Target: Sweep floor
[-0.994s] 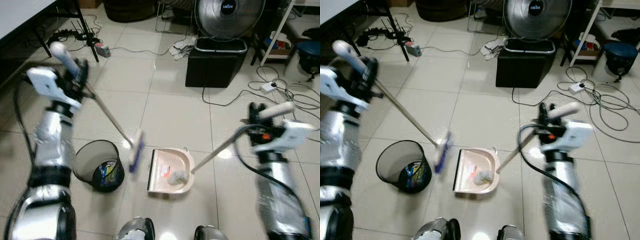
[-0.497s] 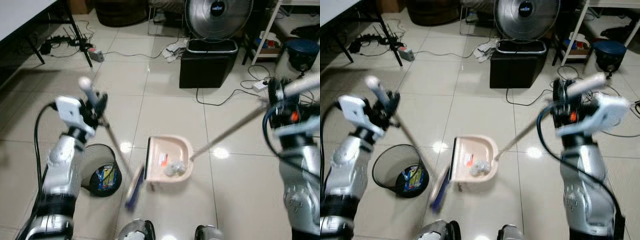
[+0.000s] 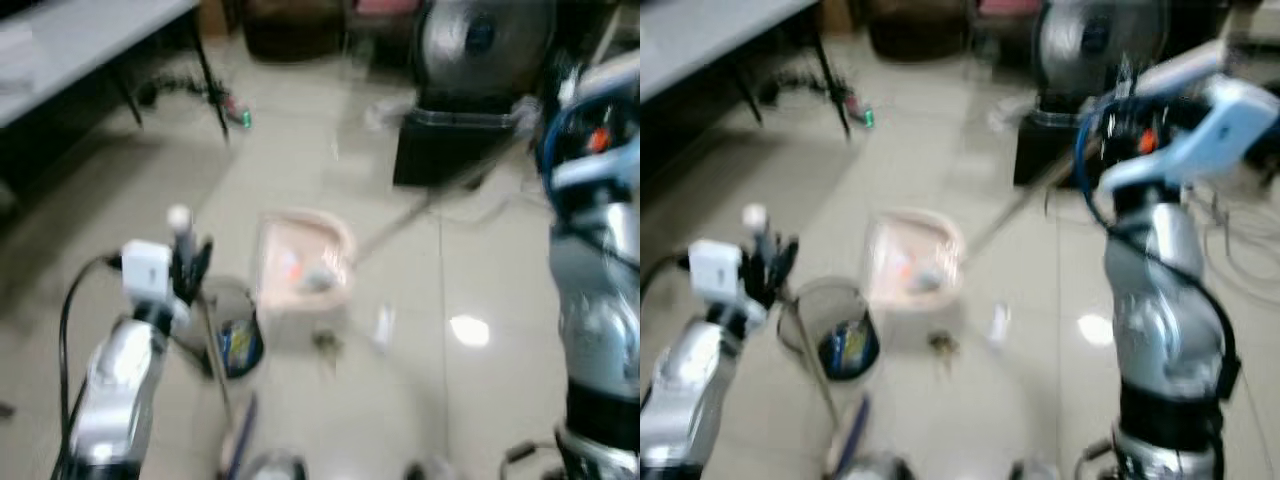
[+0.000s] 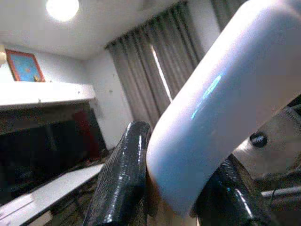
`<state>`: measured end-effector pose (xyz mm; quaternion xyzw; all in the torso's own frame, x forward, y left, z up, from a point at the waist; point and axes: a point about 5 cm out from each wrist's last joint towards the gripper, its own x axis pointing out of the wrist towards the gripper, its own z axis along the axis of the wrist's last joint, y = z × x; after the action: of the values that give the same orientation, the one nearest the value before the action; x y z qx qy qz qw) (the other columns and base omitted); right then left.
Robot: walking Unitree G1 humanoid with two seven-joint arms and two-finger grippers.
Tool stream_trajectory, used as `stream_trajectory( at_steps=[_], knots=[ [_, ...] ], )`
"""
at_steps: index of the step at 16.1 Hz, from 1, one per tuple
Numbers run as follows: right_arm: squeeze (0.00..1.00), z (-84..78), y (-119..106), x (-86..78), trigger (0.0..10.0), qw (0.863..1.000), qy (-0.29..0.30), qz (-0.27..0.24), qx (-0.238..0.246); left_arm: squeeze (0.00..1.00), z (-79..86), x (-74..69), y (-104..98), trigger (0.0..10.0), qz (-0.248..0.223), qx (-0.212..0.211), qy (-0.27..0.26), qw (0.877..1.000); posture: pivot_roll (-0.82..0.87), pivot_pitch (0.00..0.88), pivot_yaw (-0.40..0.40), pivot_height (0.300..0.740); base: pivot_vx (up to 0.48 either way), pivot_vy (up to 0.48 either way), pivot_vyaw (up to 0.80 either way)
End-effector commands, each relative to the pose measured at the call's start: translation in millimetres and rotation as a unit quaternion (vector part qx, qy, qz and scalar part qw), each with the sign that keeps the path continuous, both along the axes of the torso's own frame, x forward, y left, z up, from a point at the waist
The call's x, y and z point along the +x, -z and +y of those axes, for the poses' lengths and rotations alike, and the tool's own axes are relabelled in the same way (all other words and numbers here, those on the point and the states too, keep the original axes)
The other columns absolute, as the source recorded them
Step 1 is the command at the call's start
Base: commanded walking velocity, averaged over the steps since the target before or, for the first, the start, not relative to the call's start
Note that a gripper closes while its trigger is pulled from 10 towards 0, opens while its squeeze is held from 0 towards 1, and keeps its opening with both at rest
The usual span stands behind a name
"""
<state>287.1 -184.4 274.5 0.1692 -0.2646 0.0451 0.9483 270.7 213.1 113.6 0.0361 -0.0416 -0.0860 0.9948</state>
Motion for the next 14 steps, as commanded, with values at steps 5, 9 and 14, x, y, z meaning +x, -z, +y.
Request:
stream_trajectory(
  at_steps=[5, 9, 14],
  knots=[
    [0.0, 7.4, -3.1, 17.4, 10.0, 1.0, 0.014, 0.015, 0.01, 0.0, -0.8, -3.2, -12.3, 10.0, -0.02, 0.015, -0.046, 0.999, -0.06, 0.035, 0.073, 0.74, 0.116, 0.0, 0.8],
    [0.0, 0.7, 3.0, 20.1, 10.0, 0.999, 0.039, 0.024, 0.021, 0.0, -4.7, -2.8, -12.0, 10.0, -0.012, 0.026, -0.052, 0.998, -0.06, 0.039, 0.068, 0.74, 0.353, 0.0, 0.4],
    [0.0, -0.2, 6.6, 21.1, 10.0, 0.998, 0.043, 0.029, 0.018, 0.0, -7.3, -1.7, -10.2, 10.0, -0.007, 0.027, -0.05, 0.998, -0.06, 0.04, 0.068, 0.74, 0.385, 0.0, 0.0]
  ],
)
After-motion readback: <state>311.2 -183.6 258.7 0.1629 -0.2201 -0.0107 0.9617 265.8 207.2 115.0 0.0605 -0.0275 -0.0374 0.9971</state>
